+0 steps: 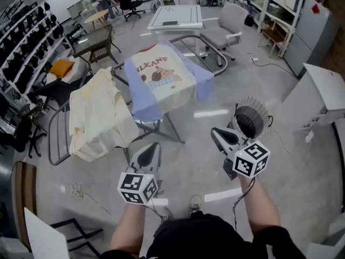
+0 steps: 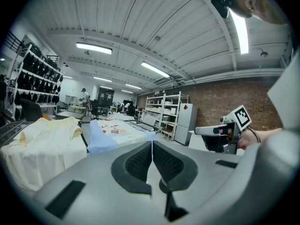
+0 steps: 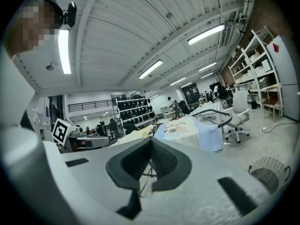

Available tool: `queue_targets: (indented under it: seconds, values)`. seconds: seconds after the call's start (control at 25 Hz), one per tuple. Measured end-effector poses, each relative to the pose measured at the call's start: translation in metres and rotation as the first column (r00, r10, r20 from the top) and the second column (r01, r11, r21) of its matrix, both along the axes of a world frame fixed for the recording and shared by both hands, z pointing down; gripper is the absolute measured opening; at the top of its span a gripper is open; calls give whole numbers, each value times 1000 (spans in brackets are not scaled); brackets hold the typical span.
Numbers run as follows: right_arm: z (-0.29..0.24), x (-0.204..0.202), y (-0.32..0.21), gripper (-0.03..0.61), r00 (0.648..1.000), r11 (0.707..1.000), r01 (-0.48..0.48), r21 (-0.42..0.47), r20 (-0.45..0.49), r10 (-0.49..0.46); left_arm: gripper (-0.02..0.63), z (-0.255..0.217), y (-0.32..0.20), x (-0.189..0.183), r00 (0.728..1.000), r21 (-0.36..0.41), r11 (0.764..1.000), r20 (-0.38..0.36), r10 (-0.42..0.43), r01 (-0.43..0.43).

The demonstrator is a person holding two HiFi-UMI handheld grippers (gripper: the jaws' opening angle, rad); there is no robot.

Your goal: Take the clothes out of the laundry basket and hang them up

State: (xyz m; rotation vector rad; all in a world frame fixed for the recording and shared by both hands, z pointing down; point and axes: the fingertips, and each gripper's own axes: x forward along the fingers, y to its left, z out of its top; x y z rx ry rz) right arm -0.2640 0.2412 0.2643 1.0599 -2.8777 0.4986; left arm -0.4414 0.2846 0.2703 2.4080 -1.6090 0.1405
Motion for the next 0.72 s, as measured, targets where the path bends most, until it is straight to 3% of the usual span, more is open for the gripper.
queue_targets:
  seconds: [0.24, 0.72]
  values:
    - [-10, 15, 41, 5, 994, 995, -103, 9, -20, 104, 10, -3, 26, 5, 997, 2, 997, -19, 73, -73]
    - [-36, -15, 137, 5, 964, 963, -261, 64, -24, 263, 11, -28, 90, -39, 979, 42, 978, -12, 205, -204]
